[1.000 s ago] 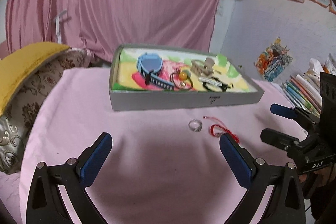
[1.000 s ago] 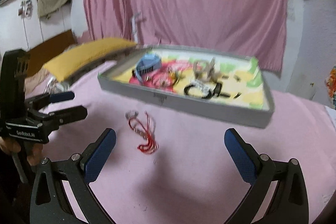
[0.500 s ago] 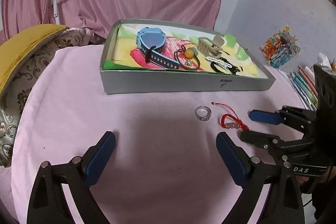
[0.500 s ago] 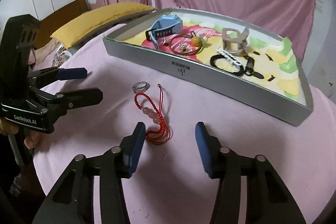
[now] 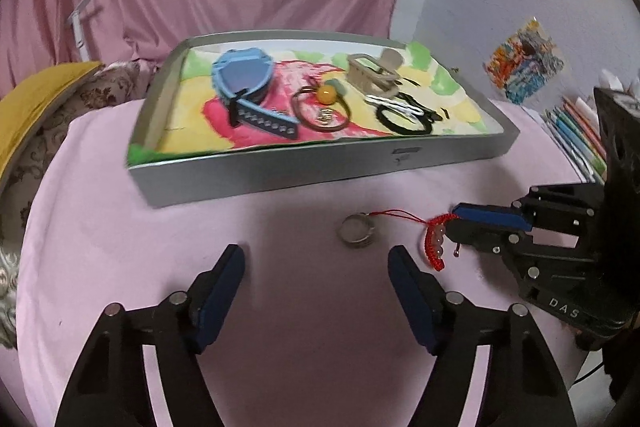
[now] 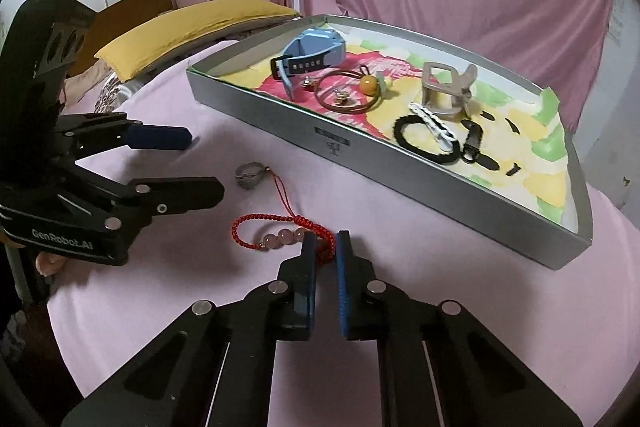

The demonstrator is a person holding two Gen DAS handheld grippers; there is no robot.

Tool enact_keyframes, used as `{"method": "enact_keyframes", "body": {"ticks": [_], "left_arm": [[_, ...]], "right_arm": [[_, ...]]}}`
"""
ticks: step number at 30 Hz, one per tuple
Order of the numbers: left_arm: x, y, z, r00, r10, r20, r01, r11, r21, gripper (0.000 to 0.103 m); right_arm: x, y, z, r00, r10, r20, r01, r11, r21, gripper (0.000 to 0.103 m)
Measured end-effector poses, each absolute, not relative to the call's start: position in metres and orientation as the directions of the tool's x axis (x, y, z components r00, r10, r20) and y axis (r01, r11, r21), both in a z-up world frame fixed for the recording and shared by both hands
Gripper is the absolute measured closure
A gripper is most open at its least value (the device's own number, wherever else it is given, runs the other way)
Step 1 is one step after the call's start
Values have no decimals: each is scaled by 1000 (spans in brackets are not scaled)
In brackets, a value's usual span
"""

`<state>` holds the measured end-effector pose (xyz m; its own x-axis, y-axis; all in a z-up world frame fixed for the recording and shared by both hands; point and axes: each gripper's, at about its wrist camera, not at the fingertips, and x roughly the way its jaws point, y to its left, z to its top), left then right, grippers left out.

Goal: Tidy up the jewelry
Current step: 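Grasp the silver ring with the left tool while the right tool grasps the red beaded bracelet, then carry the silver ring and red bracelet into the grey tray and open both tools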

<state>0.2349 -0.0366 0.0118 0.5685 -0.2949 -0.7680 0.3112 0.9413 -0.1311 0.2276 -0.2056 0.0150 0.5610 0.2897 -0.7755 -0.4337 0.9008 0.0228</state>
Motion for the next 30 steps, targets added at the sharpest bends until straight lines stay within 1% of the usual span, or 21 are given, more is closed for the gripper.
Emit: {"method": "enact_keyframes", "body": {"ticks": [1,3,6,10,12,16,18,20,22,30], "left_arm": [[236,-39,12,569,-294,-768,317,940,-125,34],[238,-43,13,565,-297,-770,332,936,-117,42],[240,-49,13,562,-292,-774,348,932,-100,48],[242,-58,12,564,-275,-779,365,929,-64,51],[242,-63,12,566,-260,-782,375,926,-36,59],[243,-67,12,566,-259,-783,393,920,-21,68],[242,-70,13,565,-269,-780,410,912,-17,78],[240,-72,14,561,-282,-778,424,906,-22,83],[239,-72,14,562,-282,-778,424,905,-22,83],[228,-61,18,573,-319,-755,394,915,-88,84]], "right_arm": [[228,-208,15,562,289,-775,-428,903,26,95],[228,-214,15,565,283,-775,-415,910,29,95],[228,-221,14,570,273,-775,-392,919,36,95],[230,-229,13,571,274,-774,-369,928,55,95],[231,-230,12,570,276,-774,-366,928,62,95],[231,-231,11,570,275,-774,-366,929,61,95],[231,-230,11,570,273,-775,-366,929,57,95],[231,-229,11,572,267,-776,-365,930,50,95],[229,-229,11,573,264,-776,-360,932,52,95],[215,-233,11,570,300,-765,-351,931,103,96]]}}
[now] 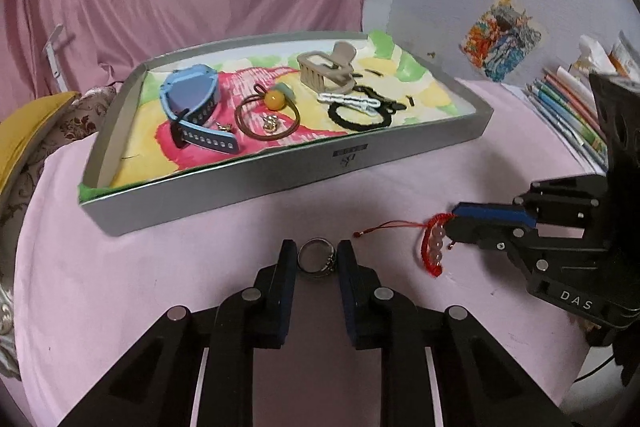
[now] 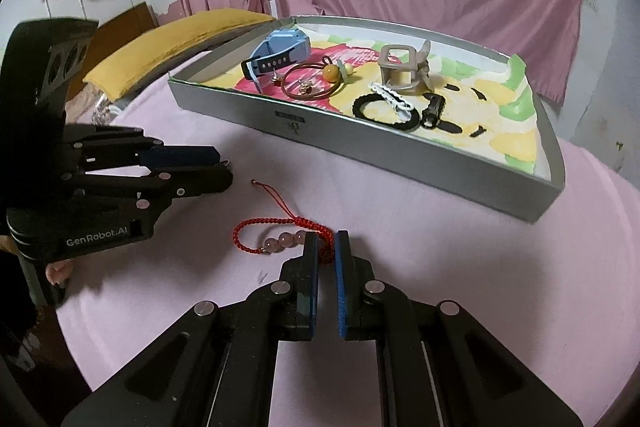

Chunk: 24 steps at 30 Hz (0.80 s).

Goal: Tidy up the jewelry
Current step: 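Carry the silver ring and red bracelet into the grey tray and open both tools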

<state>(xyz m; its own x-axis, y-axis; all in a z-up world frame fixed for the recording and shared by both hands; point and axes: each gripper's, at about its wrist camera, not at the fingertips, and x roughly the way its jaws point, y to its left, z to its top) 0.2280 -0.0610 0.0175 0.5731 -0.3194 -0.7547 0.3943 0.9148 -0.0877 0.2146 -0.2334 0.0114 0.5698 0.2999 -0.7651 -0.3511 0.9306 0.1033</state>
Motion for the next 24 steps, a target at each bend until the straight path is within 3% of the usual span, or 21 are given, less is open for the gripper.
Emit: {"method": "enact_keyframes", "body": {"ticks": [12,21,24], "left_arm": [[213,-36,55,770,-308,-559,284,950,-132,84],[221,-41,102,911,-215,-352,197,977,-88,84],[227,-43,112,936,-192,-297,175,981,-82,84]], "right_arm": [[187,-238,58,783,317,-535,-291,947,135,97],[198,-235,105,924,281,-260,-240,954,178,96],[205,-235,112,943,257,-212,-221,959,178,96]]}}
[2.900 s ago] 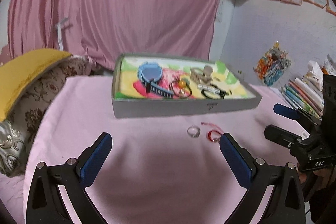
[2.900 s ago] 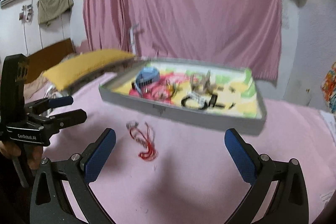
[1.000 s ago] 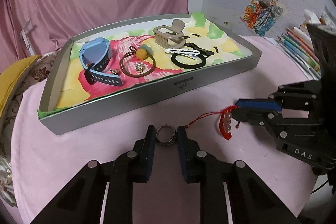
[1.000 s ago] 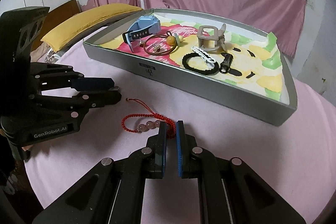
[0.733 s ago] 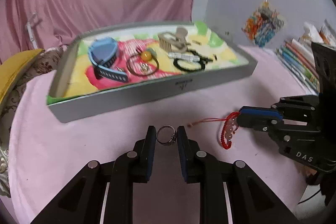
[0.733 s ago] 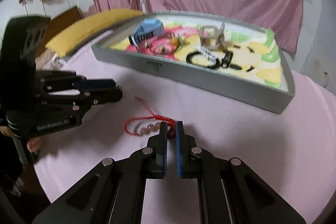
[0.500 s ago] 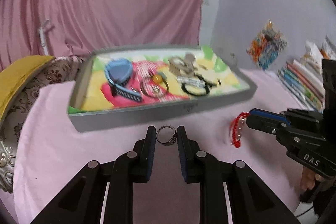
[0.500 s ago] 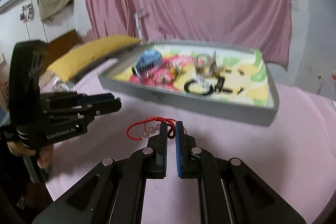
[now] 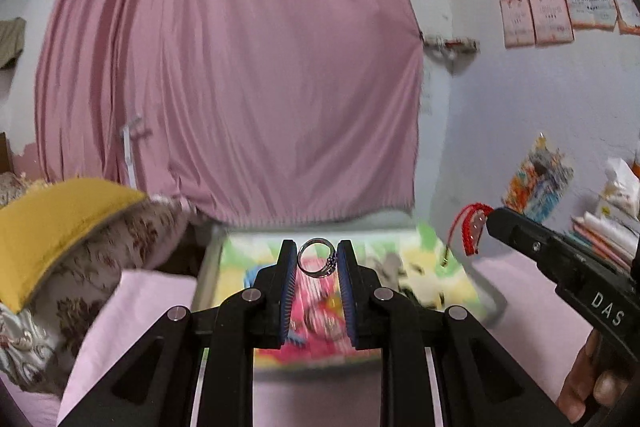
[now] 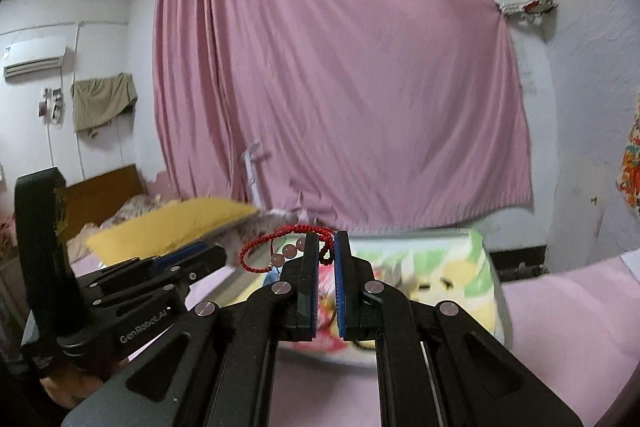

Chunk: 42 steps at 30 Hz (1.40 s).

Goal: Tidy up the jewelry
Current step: 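Carry the silver ring and red bracelet into the grey tray and open both tools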

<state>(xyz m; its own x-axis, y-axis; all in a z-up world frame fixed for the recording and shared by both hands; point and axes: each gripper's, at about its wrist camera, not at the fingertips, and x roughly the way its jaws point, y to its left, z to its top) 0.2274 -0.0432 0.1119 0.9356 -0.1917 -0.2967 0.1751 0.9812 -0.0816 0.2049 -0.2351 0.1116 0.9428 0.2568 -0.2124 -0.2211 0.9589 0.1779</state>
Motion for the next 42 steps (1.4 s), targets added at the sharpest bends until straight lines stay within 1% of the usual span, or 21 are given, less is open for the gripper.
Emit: {"method": "enact_keyframes", "body": {"ticks": [5,9,12,15,18,21,29,31,35,42], "left_arm": [[243,-49,117,959,-169,-229,159,985,-60,84],[256,-57,112,971,-152,-184,149,988,-34,84],[266,-62,104,971,-154,-185,150,988,-32,84],[274,-65,97,967,-155,-202,153,988,-22,84],[281,-65,95,959,-166,-231,163,986,-28,84],[289,-64,91,941,-181,-284,175,983,-47,84],[313,-54,71,855,-228,-465,187,973,-134,84],[317,-53,64,836,-232,-498,188,973,-138,83],[322,-56,54,797,-245,-552,201,970,-140,83],[322,-64,43,746,-265,-611,234,963,-132,83]], "right_arm": [[222,-238,113,964,205,-171,-178,971,162,96],[242,-244,107,973,175,-152,-149,974,171,96],[257,-248,99,973,159,-169,-126,973,194,96],[270,-251,93,965,153,-213,-109,972,206,96],[279,-249,91,957,139,-256,-89,976,197,96],[282,-249,86,942,141,-304,-82,976,200,96],[303,-255,66,872,165,-460,-68,973,221,96],[308,-259,61,853,178,-490,-71,971,230,96],[313,-259,51,822,195,-534,-75,968,239,96],[319,-251,38,773,193,-604,-82,975,206,96]]}}
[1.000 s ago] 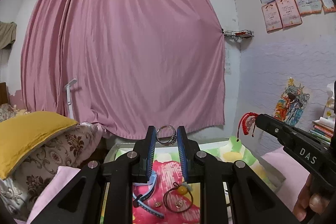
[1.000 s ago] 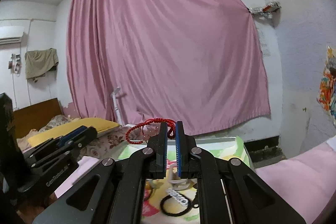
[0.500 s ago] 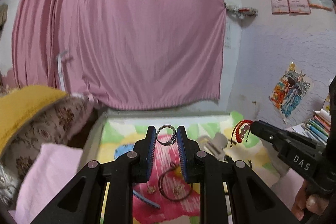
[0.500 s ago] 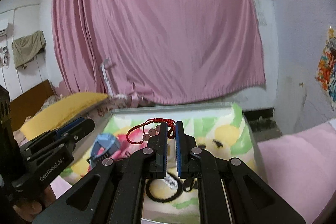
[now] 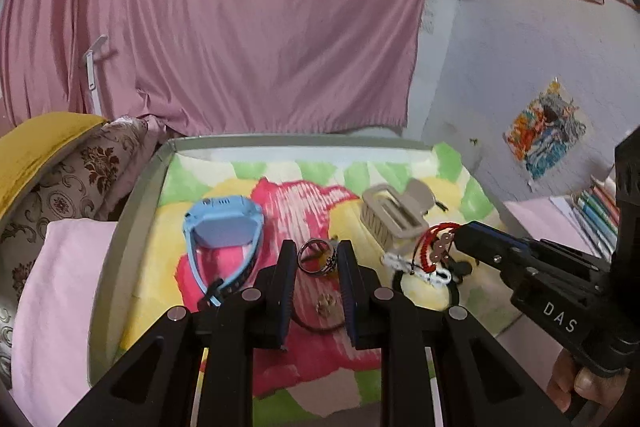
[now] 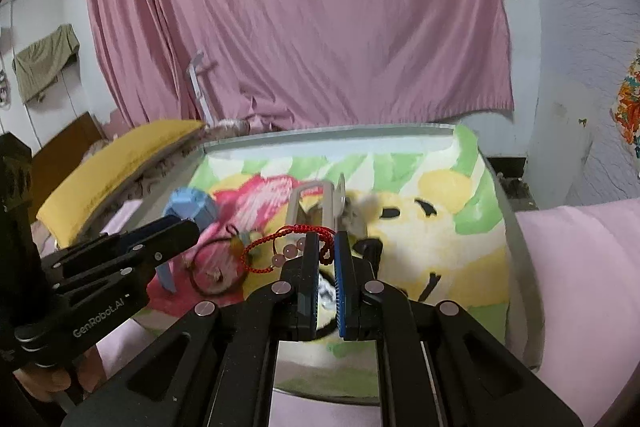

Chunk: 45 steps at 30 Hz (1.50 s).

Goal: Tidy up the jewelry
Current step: 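Carry the silver ring and red bracelet into the grey tray and open both tools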

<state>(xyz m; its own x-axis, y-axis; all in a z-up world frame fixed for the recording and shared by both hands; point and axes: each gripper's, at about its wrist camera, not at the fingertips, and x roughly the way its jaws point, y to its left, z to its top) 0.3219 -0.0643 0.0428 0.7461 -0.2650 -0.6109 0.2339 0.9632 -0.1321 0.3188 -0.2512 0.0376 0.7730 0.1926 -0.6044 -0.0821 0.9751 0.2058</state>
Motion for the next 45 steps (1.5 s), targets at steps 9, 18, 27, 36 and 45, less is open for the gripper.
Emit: {"method": "enact_keyframes", "body": {"ticks": [9,18,27,36,45], "left_arm": [[325,-66,33,705,-257,-661,233,964,-125,83],[330,-66,27,669,-257,-698,223,965,-141,83],[332,-63,22,653,-259,-712,212,965,-157,83],[328,-59,26,670,-264,-694,212,964,-163,66],[324,-53,33,704,-253,-664,187,967,-170,50]], "right_arm": [[321,-244,27,735,216,-643,-110,973,201,96],[321,-245,25,727,224,-649,-106,971,215,96],[321,-247,24,720,229,-655,-102,969,227,95],[320,-248,24,723,226,-653,-98,969,227,93],[314,-249,30,755,195,-626,-83,975,204,71]]}}
